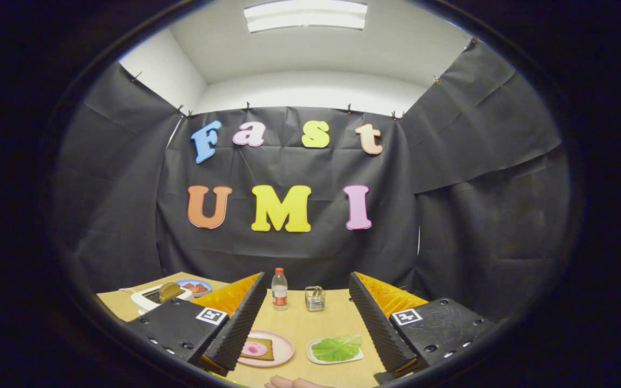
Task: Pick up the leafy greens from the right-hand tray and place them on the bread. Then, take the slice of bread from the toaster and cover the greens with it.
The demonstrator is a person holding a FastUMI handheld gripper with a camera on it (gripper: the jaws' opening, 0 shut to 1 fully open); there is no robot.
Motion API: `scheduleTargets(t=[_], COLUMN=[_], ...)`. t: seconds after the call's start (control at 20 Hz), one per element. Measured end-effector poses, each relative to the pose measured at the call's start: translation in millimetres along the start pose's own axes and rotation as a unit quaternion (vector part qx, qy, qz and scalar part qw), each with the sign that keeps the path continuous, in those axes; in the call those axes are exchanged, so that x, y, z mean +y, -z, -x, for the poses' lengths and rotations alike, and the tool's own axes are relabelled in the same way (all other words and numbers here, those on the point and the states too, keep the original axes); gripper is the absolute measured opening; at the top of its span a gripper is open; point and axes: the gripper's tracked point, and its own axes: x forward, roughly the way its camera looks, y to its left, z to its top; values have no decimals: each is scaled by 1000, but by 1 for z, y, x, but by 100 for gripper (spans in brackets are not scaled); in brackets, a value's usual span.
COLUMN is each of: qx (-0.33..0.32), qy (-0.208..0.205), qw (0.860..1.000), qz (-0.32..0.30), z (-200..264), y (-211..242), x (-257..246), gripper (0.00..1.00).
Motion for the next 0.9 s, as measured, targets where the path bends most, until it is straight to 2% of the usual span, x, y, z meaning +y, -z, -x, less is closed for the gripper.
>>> scheduleTargets(t=[0.2,0.55,0.75,0.9], qx=[15,88,168,237], qy=[25,62,87,91], qw=[1000,994,982,967], qz=[1,24,22,-12], z=[-20,-102,-147,-167], y=[29,120,190,244], x=[-26,-79,-121,-141], gripper=[95,95,95,95])
